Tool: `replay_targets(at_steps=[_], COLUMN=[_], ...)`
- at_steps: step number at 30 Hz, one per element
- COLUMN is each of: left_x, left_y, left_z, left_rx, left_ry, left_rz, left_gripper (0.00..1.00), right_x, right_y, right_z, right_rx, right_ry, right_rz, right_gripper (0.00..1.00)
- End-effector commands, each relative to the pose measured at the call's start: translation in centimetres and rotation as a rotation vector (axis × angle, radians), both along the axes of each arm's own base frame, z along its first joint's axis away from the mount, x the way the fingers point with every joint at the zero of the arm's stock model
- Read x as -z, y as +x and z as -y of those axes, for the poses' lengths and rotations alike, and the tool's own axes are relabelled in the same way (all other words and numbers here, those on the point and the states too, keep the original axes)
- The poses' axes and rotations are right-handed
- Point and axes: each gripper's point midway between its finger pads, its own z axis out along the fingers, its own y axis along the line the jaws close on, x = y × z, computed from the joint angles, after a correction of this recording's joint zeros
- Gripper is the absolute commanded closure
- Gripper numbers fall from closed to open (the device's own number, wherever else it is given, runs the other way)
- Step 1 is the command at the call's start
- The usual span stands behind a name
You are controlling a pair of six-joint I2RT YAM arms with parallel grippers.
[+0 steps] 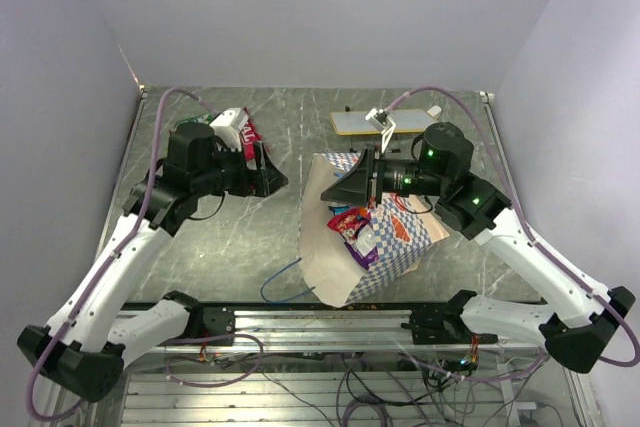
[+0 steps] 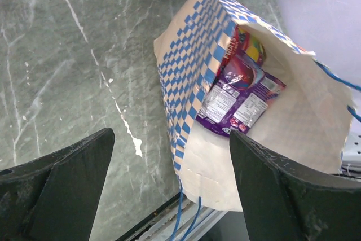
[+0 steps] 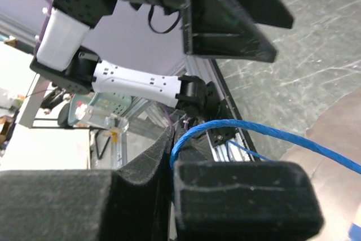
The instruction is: Take the snacks out of the paper bag
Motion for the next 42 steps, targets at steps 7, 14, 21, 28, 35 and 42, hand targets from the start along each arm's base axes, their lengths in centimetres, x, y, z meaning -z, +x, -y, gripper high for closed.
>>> replay_targets(at_steps=[7,14,21,28,35,42], left_x=[-4.5,-2.3,1.0,3.4,8.2,11.7], left_y=[-5.1,-8.2,-10.6,-9.2,-8.3,-6.4], left_z=[2.6,7.6,15.1,18.4,22.1,24.0], left_rx=[0.189,0.33,0.42,0.409,0.432,0.376], left_ry=[-0.22,-0.175,0.024,0.065,0.146,0.24], left_rz=[0.22,0.264,0.39,0.458,0.376,0.341], left_gripper=[0.11,0.17,0.19,0.32,0.44,0.4], right_x=[-1.9,-1.9,-1.3,-1.6,-1.8,-1.7], right_y=[2.3,3.2,3.6,3.7,4.1,4.2], right_z=[4.6,7.2,9.2,11.9,11.3,11.1], right_rx=[0.284,0.416,0.45,0.562,0.595,0.586], right_ry=[-0.136,-0.222,-0.382,-0.424,-0.362,-0.38], right_rz=[0.17,0.187,0.221,0.223,0.186,0.182], right_gripper=[1.0,1.0,1.0,1.0,1.0,1.0])
